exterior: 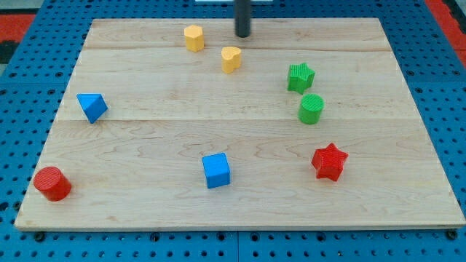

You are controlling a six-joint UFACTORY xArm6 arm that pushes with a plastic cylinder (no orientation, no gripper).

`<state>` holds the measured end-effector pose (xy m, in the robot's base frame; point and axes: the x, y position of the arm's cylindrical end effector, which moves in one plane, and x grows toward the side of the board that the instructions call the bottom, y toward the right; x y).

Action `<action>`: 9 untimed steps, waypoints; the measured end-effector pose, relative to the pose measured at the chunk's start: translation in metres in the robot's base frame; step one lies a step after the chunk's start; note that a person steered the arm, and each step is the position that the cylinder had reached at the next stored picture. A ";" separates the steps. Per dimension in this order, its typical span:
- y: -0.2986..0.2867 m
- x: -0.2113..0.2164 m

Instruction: Keep the yellow blocks diagonal to the blue triangle

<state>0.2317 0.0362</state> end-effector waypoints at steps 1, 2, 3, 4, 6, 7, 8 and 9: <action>-0.002 0.037; 0.024 0.051; -0.017 0.078; -0.073 0.096; -0.053 0.096; -0.034 0.096; -0.029 0.096; -0.029 0.097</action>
<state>0.3290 0.0073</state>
